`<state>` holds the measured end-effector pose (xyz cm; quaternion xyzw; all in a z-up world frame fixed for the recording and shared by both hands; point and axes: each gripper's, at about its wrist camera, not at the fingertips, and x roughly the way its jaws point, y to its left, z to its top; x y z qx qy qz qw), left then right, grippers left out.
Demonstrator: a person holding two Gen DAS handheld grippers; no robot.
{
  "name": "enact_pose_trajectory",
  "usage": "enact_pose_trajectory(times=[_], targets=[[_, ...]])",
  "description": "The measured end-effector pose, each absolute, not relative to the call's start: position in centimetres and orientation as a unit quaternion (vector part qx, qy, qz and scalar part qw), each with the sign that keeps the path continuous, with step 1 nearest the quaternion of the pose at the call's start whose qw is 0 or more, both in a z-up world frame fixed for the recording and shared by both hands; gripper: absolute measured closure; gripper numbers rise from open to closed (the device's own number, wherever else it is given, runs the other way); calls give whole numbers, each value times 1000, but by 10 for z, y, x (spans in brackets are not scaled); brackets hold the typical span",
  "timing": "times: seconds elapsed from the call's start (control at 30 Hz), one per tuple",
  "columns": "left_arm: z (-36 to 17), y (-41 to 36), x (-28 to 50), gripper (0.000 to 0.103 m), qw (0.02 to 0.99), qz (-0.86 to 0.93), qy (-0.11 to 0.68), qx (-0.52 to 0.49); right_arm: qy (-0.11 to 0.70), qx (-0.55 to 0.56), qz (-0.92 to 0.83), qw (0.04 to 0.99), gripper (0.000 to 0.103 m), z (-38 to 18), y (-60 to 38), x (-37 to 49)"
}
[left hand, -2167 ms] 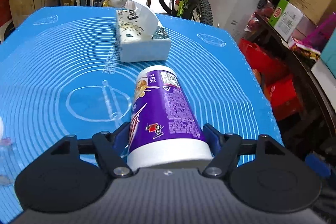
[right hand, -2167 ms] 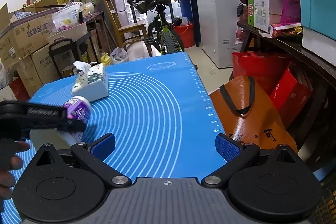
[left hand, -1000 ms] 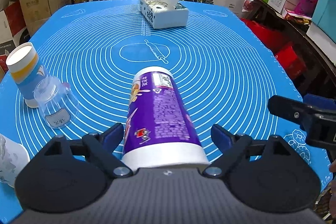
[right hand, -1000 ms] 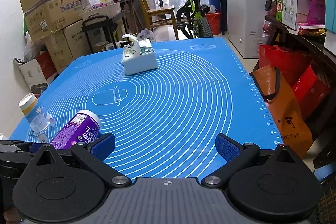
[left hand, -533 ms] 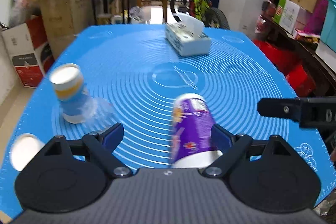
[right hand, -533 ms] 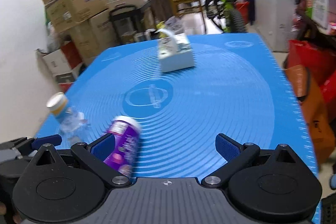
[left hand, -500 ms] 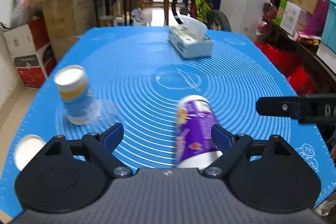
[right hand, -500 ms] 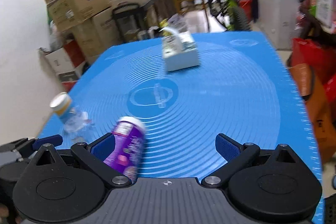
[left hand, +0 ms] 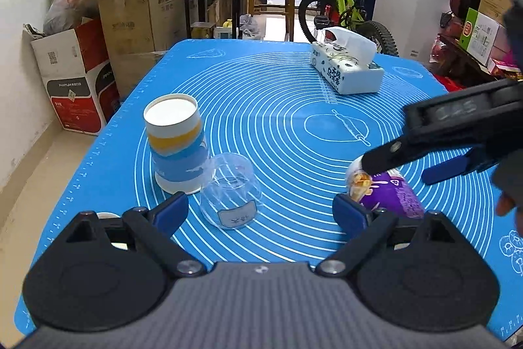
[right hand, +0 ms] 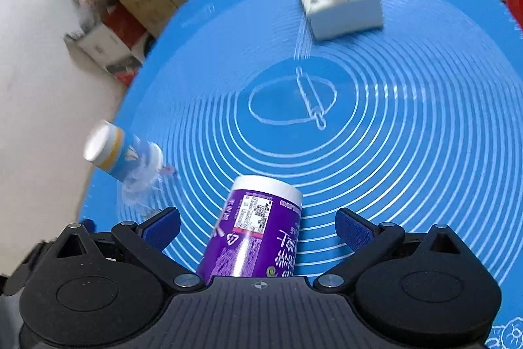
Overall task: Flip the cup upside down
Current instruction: 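Lift the purple cup and rotate it rim-down with the right gripper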
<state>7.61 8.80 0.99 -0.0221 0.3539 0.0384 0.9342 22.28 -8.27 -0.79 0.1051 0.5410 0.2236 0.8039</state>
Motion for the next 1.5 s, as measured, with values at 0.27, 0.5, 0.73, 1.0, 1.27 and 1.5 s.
enact_pose_trajectory(times=[0.27,0.5,0.73,1.0,1.27,1.5], targets=[[7,89,76,9,933,38,356,-27,565,93,247,782,33,-30,-65,229],[11,84,75,9,937,33,347,-32,400,12,194,896,34,14,-85,191],[9,66,75,9,939,25,341,-28,190,-13,111,975,36,0,-120,144],[3,53,74,9,938,16,346,-13,200,-17,113,973,37,-23,-122,150],[2,54,74,9,937,19,347,-15,209,-62,127,968,37,1,-108,149],[1,53,78,9,937,19,349,-21,289,-97,150,940,37,12,-92,164]])
